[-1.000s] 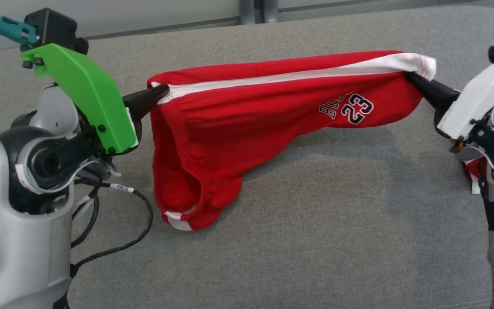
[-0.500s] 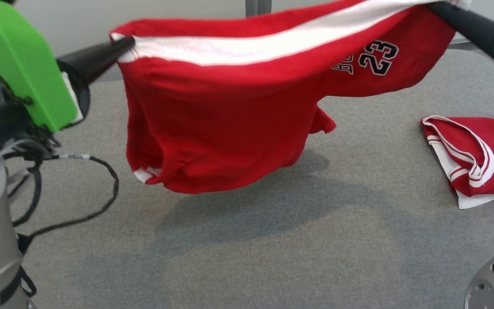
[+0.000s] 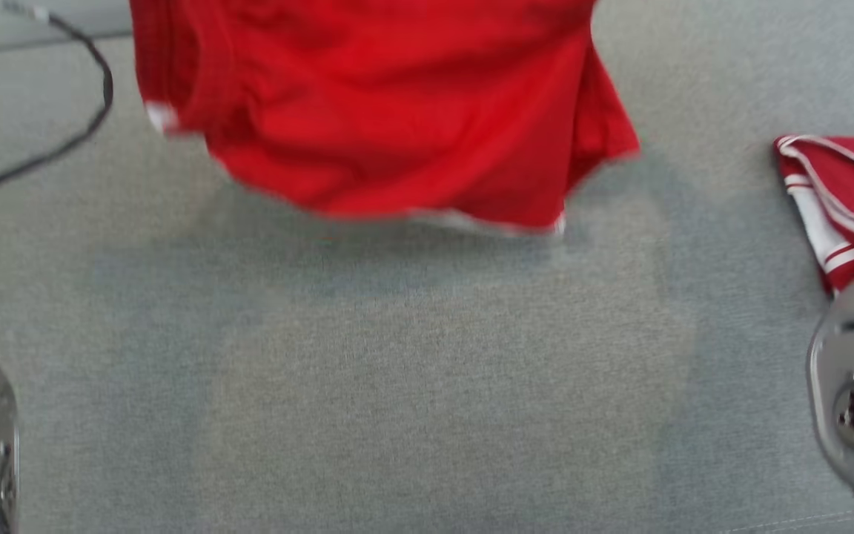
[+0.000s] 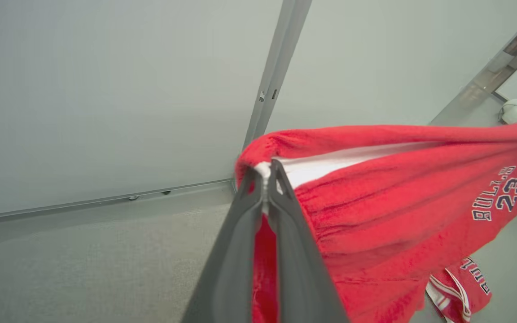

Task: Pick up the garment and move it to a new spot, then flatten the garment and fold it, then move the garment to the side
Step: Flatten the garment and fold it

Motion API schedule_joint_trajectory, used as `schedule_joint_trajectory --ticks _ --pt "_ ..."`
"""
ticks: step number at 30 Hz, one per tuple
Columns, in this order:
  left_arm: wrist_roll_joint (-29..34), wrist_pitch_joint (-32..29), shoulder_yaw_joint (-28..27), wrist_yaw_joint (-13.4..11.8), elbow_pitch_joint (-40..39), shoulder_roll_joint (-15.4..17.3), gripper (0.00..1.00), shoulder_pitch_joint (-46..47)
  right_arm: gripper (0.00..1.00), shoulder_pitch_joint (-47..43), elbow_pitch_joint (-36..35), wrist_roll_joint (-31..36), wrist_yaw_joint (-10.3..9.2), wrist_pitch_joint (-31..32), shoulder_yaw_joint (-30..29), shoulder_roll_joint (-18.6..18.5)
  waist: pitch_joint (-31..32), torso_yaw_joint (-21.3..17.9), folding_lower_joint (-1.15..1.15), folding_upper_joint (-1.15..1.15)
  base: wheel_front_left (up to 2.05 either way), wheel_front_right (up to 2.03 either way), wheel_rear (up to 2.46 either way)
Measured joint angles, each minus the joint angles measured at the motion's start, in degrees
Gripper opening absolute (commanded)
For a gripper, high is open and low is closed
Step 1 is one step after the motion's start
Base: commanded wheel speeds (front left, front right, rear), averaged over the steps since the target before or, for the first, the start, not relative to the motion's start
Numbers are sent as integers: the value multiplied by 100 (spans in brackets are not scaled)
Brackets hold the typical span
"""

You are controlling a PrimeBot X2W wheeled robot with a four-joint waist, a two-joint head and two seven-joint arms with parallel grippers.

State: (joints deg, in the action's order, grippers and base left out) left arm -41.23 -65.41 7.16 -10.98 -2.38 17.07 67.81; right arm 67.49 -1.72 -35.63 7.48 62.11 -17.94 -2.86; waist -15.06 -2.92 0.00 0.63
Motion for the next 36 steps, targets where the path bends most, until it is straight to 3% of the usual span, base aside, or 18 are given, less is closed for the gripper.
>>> schedule_joint_trajectory --ticks 4,8,10,11,13,17,21,24,29,36 --pt "412 1032 115 267 968 -231 0 934 0 1138 1262 491 1 -1391 159 21 -597 54 0 0 0 0 0" --pt "762 2683 129 661 1900 -533 0 1757 0 2308 2808 1036 9 -3176 -12 42 -1240 167 1 0 0 0 0" --pt "811 3404 127 931 2336 -709 0 1995 0 2785 3564 1129 8 -3874 -111 44 -1531 228 1 0 0 0 0" --pt "814 3992 127 1183 2704 -800 0 2146 0 3171 4222 1149 7 -4384 -85 25 -1793 293 2 0 0 0 0" --pt "832 4323 220 1463 3053 -820 0 2168 0 3321 4741 1122 7 -4667 83 10 -2018 361 1 0 0 0 0" --pt "744 4528 520 1756 3510 -822 0 1676 0 2948 5278 1013 0 -4913 469 11 -2310 526 2 0 0 0 0" --pt "519 4807 866 1828 3565 -628 0 726 0 1896 5275 599 0 -4826 976 18 -2321 655 2 0 0 0 0" --pt "127 4998 1199 1837 3230 -372 0 -106 0 903 4885 85 0 -4565 1278 16 -2207 681 1 0 0 0 0" --pt "-514 5242 1215 1838 2596 125 0 -1329 0 -647 3620 -477 0 -4098 1422 -32 -1941 609 1 0 0 0 0" --pt "-1025 5395 1273 1849 1513 371 0 -3132 0 -2949 1699 -1049 0 -3125 1300 -221 -1330 485 0 0 0 0 0"
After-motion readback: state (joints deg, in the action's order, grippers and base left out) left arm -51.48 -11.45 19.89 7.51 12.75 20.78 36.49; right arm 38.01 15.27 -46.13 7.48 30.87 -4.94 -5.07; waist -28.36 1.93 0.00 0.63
